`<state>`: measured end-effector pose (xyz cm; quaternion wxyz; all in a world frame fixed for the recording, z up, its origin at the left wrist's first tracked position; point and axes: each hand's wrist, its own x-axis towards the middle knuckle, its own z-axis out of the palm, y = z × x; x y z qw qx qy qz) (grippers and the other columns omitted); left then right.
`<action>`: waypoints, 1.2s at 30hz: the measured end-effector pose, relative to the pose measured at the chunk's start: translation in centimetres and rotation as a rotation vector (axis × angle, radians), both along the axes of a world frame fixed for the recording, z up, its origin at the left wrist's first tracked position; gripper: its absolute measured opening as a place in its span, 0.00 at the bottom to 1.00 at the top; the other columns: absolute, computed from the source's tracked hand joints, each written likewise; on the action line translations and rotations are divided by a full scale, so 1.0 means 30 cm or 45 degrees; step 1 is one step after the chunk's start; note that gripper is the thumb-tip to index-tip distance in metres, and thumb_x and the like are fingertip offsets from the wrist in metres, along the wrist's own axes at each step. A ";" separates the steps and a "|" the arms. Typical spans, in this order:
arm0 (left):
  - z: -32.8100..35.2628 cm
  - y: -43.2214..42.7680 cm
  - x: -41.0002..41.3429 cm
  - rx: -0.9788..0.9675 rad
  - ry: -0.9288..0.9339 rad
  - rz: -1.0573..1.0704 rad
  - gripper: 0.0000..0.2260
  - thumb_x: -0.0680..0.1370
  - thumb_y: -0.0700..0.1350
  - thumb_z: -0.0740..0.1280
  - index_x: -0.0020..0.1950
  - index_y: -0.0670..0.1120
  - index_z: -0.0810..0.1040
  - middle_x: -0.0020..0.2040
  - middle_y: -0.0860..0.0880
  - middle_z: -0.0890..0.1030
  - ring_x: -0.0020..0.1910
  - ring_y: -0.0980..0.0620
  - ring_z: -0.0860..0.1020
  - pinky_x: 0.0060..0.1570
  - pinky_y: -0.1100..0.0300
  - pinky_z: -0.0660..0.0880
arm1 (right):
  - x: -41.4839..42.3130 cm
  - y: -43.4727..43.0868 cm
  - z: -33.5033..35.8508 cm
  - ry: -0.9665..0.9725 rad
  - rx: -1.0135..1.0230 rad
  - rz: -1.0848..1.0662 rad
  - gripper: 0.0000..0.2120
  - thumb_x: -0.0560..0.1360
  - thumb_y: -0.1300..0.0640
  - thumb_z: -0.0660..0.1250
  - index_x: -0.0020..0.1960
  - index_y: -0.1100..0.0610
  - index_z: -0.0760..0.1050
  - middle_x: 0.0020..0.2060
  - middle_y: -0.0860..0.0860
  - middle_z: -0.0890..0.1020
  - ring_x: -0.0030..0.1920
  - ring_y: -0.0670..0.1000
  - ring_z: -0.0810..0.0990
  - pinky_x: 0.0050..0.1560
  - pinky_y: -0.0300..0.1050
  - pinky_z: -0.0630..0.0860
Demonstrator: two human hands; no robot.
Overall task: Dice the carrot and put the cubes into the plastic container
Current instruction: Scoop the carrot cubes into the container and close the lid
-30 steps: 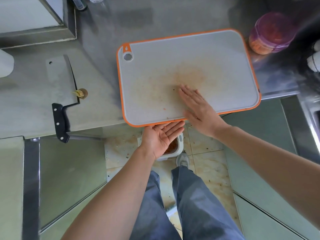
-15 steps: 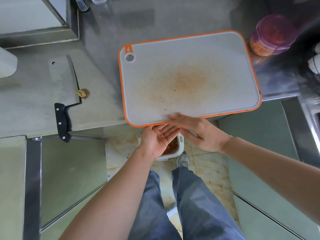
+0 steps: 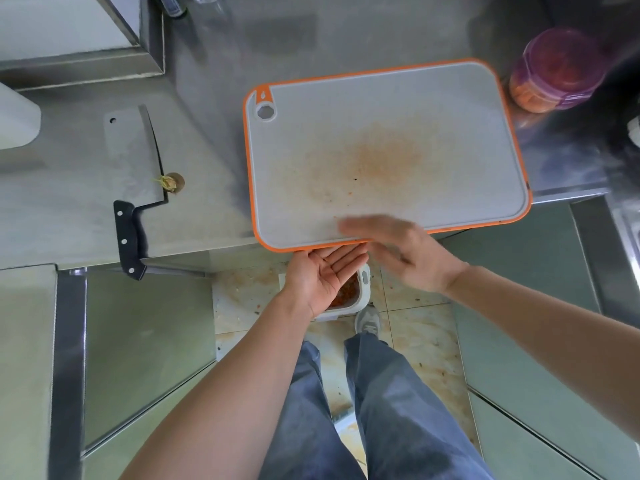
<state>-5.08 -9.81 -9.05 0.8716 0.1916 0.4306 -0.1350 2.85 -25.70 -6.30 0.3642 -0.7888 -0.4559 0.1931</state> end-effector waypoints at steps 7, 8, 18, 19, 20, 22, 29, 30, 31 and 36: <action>-0.003 0.004 0.001 -0.006 0.013 -0.009 0.23 0.84 0.47 0.53 0.52 0.30 0.80 0.55 0.32 0.81 0.52 0.37 0.82 0.53 0.45 0.79 | 0.088 0.056 -0.078 -0.270 -0.340 -0.080 0.27 0.80 0.52 0.48 0.77 0.62 0.56 0.77 0.56 0.58 0.78 0.53 0.51 0.77 0.57 0.47; -0.007 0.003 0.002 -0.007 0.021 0.004 0.23 0.84 0.47 0.53 0.51 0.30 0.81 0.53 0.32 0.81 0.50 0.38 0.83 0.50 0.46 0.81 | 0.065 0.050 -0.074 -0.251 -0.281 0.009 0.25 0.81 0.54 0.50 0.76 0.62 0.58 0.76 0.56 0.60 0.77 0.52 0.53 0.77 0.55 0.47; -0.006 0.008 -0.003 -0.001 -0.015 -0.047 0.23 0.84 0.48 0.53 0.57 0.30 0.78 0.57 0.32 0.80 0.55 0.36 0.81 0.56 0.46 0.78 | 0.105 0.042 -0.032 -0.174 -0.134 -0.164 0.24 0.80 0.58 0.53 0.75 0.63 0.62 0.74 0.56 0.65 0.76 0.53 0.60 0.77 0.50 0.53; -0.007 0.008 -0.003 0.000 -0.014 -0.049 0.22 0.84 0.48 0.53 0.58 0.30 0.77 0.58 0.32 0.79 0.56 0.36 0.81 0.57 0.46 0.77 | 0.123 0.047 -0.047 -0.248 -0.248 -0.162 0.26 0.80 0.54 0.51 0.76 0.62 0.58 0.76 0.56 0.61 0.77 0.53 0.56 0.77 0.52 0.50; -0.008 0.008 -0.002 -0.003 -0.014 -0.047 0.22 0.84 0.48 0.53 0.58 0.30 0.77 0.57 0.32 0.79 0.55 0.36 0.81 0.57 0.45 0.78 | 0.128 0.045 -0.064 -0.326 -0.342 -0.115 0.28 0.80 0.50 0.49 0.77 0.61 0.55 0.77 0.55 0.57 0.78 0.53 0.52 0.77 0.53 0.47; -0.006 0.009 -0.001 -0.008 -0.006 -0.032 0.22 0.84 0.48 0.53 0.56 0.30 0.77 0.56 0.32 0.80 0.52 0.37 0.82 0.54 0.46 0.79 | 0.107 0.033 -0.081 -0.420 -0.391 0.057 0.27 0.81 0.49 0.48 0.78 0.59 0.54 0.77 0.53 0.55 0.78 0.51 0.49 0.77 0.55 0.43; -0.003 0.010 -0.002 -0.010 -0.017 -0.033 0.24 0.84 0.48 0.54 0.49 0.33 0.82 0.51 0.35 0.83 0.48 0.40 0.84 0.48 0.49 0.82 | 0.042 0.000 -0.027 -0.047 -0.048 0.211 0.20 0.80 0.62 0.57 0.71 0.61 0.69 0.70 0.54 0.71 0.75 0.50 0.63 0.76 0.51 0.58; -0.004 0.011 -0.002 -0.022 -0.023 -0.036 0.24 0.84 0.48 0.53 0.49 0.32 0.82 0.52 0.33 0.82 0.49 0.38 0.83 0.50 0.47 0.81 | 0.054 0.001 -0.023 -0.021 -0.024 0.126 0.20 0.80 0.62 0.56 0.71 0.62 0.68 0.71 0.55 0.71 0.75 0.50 0.63 0.76 0.50 0.58; -0.005 0.012 -0.001 -0.030 -0.027 -0.042 0.24 0.84 0.48 0.53 0.52 0.30 0.81 0.54 0.32 0.81 0.51 0.37 0.83 0.52 0.46 0.80 | 0.071 0.003 -0.028 -0.049 -0.028 0.047 0.21 0.80 0.61 0.55 0.72 0.63 0.67 0.71 0.56 0.69 0.75 0.51 0.62 0.76 0.50 0.57; -0.005 0.009 0.001 -0.026 -0.029 -0.040 0.23 0.83 0.48 0.54 0.53 0.30 0.80 0.55 0.32 0.81 0.52 0.37 0.82 0.53 0.46 0.80 | 0.104 -0.002 -0.078 -0.358 -0.282 0.088 0.24 0.81 0.52 0.52 0.75 0.59 0.63 0.76 0.56 0.60 0.77 0.56 0.53 0.76 0.61 0.51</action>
